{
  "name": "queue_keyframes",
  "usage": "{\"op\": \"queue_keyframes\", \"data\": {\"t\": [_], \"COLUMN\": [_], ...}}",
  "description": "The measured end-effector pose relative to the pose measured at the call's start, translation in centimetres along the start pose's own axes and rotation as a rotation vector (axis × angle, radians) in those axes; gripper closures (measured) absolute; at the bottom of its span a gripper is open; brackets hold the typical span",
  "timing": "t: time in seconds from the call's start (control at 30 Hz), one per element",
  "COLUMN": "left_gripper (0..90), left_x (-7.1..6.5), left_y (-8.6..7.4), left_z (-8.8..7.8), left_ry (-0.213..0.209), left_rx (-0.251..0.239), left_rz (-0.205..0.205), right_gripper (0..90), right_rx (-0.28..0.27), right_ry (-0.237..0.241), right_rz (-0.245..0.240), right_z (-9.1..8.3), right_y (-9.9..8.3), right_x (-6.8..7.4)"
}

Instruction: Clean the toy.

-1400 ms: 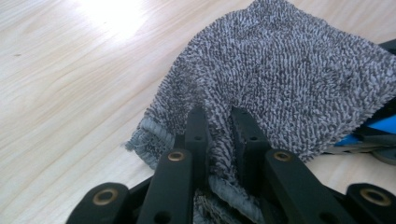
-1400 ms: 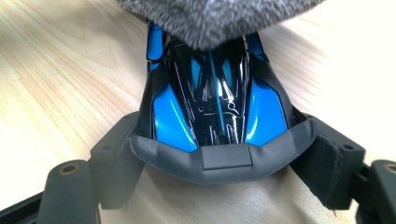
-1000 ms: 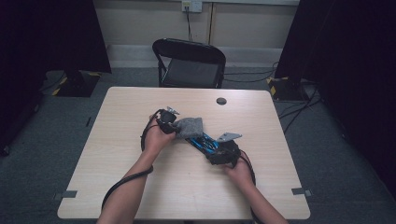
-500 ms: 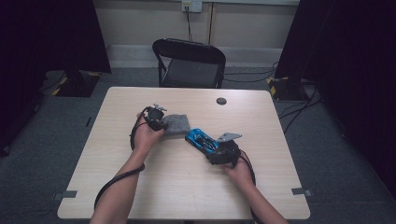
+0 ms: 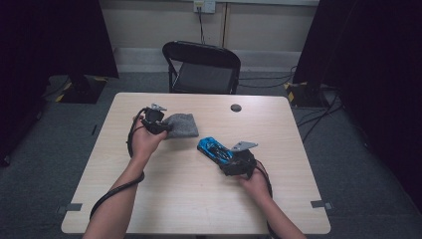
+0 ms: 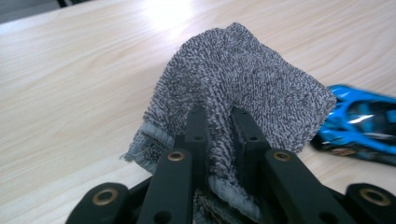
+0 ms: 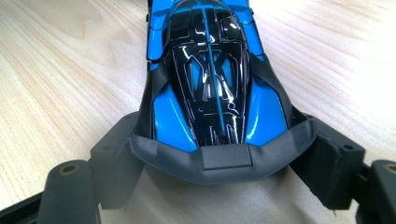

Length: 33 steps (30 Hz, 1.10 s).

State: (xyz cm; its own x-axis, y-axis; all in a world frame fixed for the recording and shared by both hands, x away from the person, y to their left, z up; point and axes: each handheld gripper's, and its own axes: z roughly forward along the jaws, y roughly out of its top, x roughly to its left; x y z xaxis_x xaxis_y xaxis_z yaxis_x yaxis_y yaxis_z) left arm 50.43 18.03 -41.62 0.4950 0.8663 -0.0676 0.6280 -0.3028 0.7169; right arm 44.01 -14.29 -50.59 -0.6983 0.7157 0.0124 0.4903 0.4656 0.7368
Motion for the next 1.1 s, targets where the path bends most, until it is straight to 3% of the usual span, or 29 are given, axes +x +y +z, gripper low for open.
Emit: {"op": "queue_keyframes", "data": {"t": [0.23,0.57,0.8,1.1], "left_gripper": [78.7,78.6,78.6,78.6], "left_x": [-2.4,-6.6,-8.8,-11.0], "left_y": [0.8,0.6,0.3,-0.3], "left_z": [-0.9,-0.5,-0.1,0.7], "left_ry": [-0.072,-0.175,-0.212,-0.256], "left_rx": [-0.031,-0.04,-0.025,-0.011], "left_rz": [0.032,0.094,0.151,0.185], "right_gripper": [23.2,23.2,23.2,23.2], "right_rx": [0.0,0.0,0.0,0.0], "right_ry": [0.0,0.0,0.0,0.0], "right_rz": [0.0,0.0,0.0,-0.001], "right_z": [0.0,0.0,0.0,0.0], "right_y": [0.0,0.0,0.0,0.0], "right_x": [0.0,0.0,0.0,0.0]}}
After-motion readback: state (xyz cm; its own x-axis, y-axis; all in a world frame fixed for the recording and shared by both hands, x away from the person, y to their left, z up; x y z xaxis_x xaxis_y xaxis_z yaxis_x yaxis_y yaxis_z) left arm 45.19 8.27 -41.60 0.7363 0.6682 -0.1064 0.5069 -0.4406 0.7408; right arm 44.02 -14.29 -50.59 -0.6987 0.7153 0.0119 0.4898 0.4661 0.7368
